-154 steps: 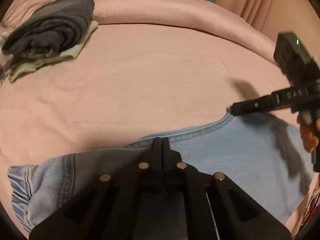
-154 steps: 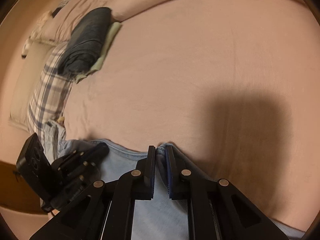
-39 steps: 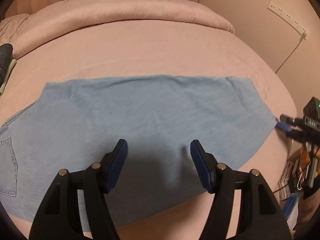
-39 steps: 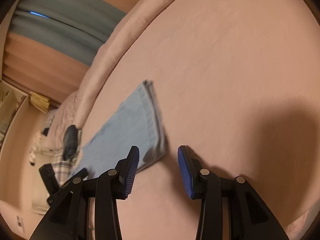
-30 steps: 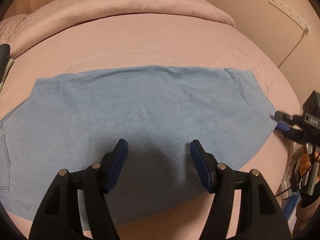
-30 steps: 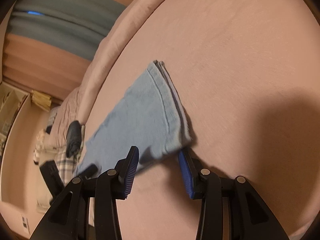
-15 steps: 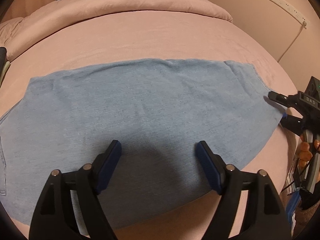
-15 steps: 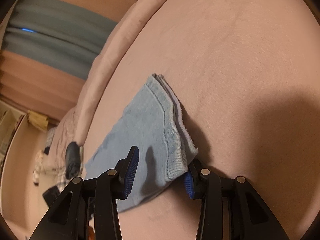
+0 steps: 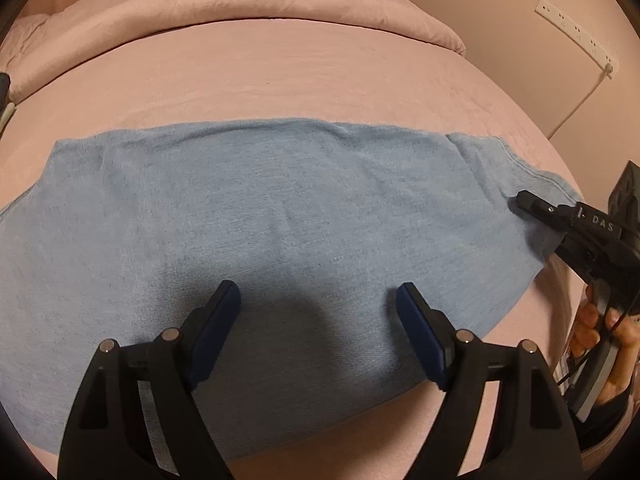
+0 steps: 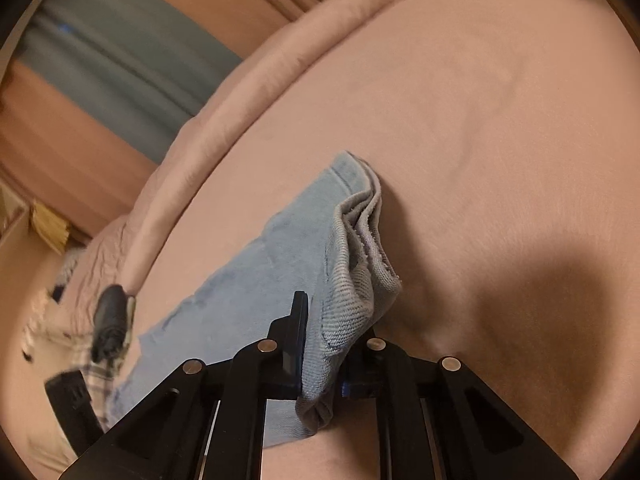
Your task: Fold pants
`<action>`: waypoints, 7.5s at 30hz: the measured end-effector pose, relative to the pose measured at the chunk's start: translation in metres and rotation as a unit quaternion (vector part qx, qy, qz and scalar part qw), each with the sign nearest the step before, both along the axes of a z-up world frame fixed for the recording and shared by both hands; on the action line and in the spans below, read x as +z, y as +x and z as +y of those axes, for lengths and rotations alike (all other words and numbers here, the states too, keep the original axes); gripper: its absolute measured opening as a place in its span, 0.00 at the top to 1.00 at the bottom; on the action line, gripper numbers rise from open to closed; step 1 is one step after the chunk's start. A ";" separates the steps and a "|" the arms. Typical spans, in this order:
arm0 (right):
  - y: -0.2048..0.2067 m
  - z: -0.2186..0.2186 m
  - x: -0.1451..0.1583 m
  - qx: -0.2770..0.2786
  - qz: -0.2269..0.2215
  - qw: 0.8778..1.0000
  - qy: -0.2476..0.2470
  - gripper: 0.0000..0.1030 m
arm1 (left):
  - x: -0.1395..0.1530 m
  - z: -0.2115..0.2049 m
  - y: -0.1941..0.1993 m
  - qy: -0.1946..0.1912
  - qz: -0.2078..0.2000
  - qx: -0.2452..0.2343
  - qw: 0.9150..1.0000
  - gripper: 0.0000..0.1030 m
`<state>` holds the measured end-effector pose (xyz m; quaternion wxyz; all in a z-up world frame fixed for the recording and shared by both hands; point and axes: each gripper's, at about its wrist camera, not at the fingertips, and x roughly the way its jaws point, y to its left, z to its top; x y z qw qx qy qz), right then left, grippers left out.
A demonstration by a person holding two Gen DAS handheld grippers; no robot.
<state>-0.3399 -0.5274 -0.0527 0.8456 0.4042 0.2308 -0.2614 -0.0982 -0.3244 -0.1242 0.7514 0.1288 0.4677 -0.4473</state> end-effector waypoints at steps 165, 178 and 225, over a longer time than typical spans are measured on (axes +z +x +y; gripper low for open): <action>0.114 0.239 0.005 0.366 0.102 0.898 -0.221 0.65 | -0.011 0.350 0.060 -0.240 0.221 0.351 0.878 0.33; 0.114 0.240 0.004 0.366 0.110 0.898 -0.221 0.65 | -0.012 0.325 0.085 -0.265 0.227 0.343 0.872 0.23; 0.260 0.264 0.003 0.415 0.126 0.884 -0.176 0.71 | 0.012 0.376 0.144 -0.322 0.149 0.415 0.838 0.71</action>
